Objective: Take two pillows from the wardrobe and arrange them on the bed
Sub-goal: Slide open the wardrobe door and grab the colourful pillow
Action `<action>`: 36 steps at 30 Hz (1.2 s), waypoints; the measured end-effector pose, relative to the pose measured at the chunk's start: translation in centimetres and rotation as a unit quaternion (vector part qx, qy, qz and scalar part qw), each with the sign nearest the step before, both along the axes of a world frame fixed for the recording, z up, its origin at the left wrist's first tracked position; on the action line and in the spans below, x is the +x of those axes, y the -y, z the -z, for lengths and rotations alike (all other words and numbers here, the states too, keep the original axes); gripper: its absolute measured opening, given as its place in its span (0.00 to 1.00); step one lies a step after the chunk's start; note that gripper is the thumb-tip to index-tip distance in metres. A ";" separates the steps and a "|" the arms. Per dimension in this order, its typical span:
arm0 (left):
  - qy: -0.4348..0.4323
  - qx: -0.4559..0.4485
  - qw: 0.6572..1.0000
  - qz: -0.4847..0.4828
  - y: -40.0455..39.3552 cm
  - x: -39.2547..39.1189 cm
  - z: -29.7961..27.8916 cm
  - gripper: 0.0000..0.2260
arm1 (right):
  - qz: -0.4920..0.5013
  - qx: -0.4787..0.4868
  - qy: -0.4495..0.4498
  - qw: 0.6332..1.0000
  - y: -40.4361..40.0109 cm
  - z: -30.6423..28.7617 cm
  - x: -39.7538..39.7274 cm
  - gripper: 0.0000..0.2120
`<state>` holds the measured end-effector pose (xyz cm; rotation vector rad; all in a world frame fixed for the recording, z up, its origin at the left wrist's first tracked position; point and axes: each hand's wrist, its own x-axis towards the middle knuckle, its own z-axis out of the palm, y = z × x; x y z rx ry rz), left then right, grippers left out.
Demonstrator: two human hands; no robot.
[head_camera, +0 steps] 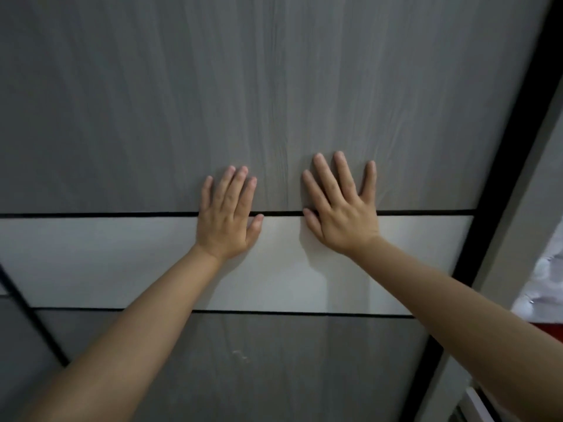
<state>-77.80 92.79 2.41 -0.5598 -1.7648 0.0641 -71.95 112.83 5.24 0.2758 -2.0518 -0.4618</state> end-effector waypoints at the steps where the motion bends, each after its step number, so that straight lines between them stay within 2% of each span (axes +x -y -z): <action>1: -0.007 0.002 1.000 -0.005 0.2 -0.2 0.1 0.23 | -0.009 0.008 -0.027 1.000 -0.2 0.2 -0.5 0.24; 4: -0.039 -0.004 0.999 -0.019 0.4 -0.6 0.8 0.28 | -0.044 0.019 -0.105 0.993 -0.6 1.3 -1.9 0.24; 8: -0.063 -0.011 0.998 -0.007 0.9 -1.1 1.3 0.35 | -0.075 0.010 -0.144 0.987 0.1 2.2 -2.9 0.25; 12: -0.070 -0.005 0.997 -0.021 2.8 -1.7 0.6 0.25 | -0.099 0.000 -0.169 0.981 1.8 1.6 -3.4 0.25; 20: -0.029 0.011 0.997 -0.066 7.8 -2.7 1.3 0.24 | -0.142 -0.021 -0.169 0.975 7.1 2.7 -5.2 0.27; 26: 0.041 0.005 0.992 -0.118 14.2 -2.0 0.8 0.24 | -0.147 -0.018 -0.176 0.973 13.9 2.3 -6.1 0.27; 30: 0.077 0.036 0.990 -0.111 19.6 -2.1 0.4 0.32 | -0.147 -0.012 -0.179 0.973 19.6 2.1 -7.3 0.27; 36: 0.188 0.073 0.972 -0.120 27.7 -1.4 0.0 0.25 | -0.128 -0.016 -0.153 0.980 28.8 2.0 -7.7 0.24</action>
